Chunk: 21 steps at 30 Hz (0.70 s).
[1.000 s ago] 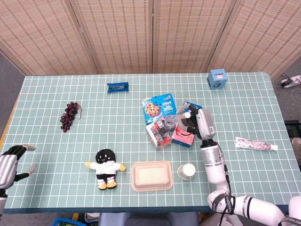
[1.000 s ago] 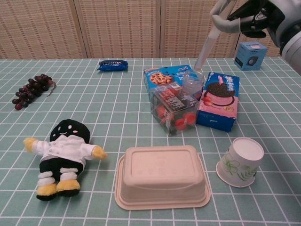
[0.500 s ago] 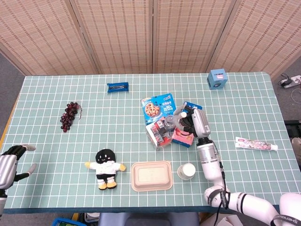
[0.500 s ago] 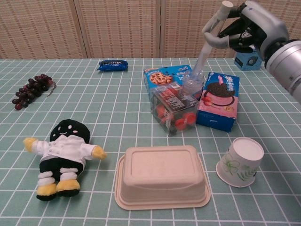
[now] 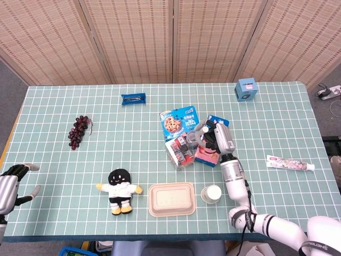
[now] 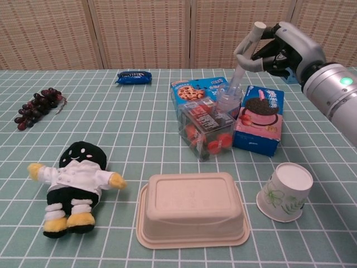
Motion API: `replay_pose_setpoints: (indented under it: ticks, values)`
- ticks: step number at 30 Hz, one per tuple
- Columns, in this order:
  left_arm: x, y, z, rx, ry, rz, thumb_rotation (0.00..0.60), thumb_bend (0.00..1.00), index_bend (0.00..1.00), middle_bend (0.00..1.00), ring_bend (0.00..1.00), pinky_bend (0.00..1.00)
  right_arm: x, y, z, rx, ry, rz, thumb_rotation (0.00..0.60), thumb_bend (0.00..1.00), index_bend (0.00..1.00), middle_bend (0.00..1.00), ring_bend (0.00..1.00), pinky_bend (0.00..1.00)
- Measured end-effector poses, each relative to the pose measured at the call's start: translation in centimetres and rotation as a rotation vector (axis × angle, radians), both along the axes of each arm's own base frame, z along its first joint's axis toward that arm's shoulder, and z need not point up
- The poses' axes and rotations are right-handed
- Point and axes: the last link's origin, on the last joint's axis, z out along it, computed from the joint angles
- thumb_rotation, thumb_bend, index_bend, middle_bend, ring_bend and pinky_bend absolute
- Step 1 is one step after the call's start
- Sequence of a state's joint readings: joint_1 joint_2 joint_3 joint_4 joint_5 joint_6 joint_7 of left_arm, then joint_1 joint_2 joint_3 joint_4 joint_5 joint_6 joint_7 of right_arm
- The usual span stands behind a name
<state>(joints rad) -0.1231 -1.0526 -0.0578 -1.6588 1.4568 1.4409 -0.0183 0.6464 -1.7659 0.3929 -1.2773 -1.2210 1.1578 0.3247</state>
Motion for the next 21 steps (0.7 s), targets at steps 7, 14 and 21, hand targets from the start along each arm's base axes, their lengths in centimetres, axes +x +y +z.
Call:
replay_pose_setpoints:
  ticks: [7,14,21]
  values:
    - [0.0,0.0,0.0,-0.001,-0.001,0.000,0.600,0.30,0.42,0.34,0.28,0.44,-0.1,-0.5,-0.9,0.025,-0.006,-0.008,0.600,0.56,0.78,1.00,1.00,1.00]
    - [0.0,0.0,0.1,0.002,-0.004,-0.001,0.600,0.30,0.42,0.34,0.28,0.44,-0.3,-0.6,-1.6,0.055,0.001,-0.010,0.600,0.53,0.78,1.00,1.00,1.00]
    - [0.0,0.0,0.1,0.001,-0.004,-0.001,0.600,0.30,0.42,0.34,0.28,0.44,-0.3,-0.7,-2.0,0.069,0.008,-0.011,0.600,0.48,0.65,1.00,1.00,1.00]
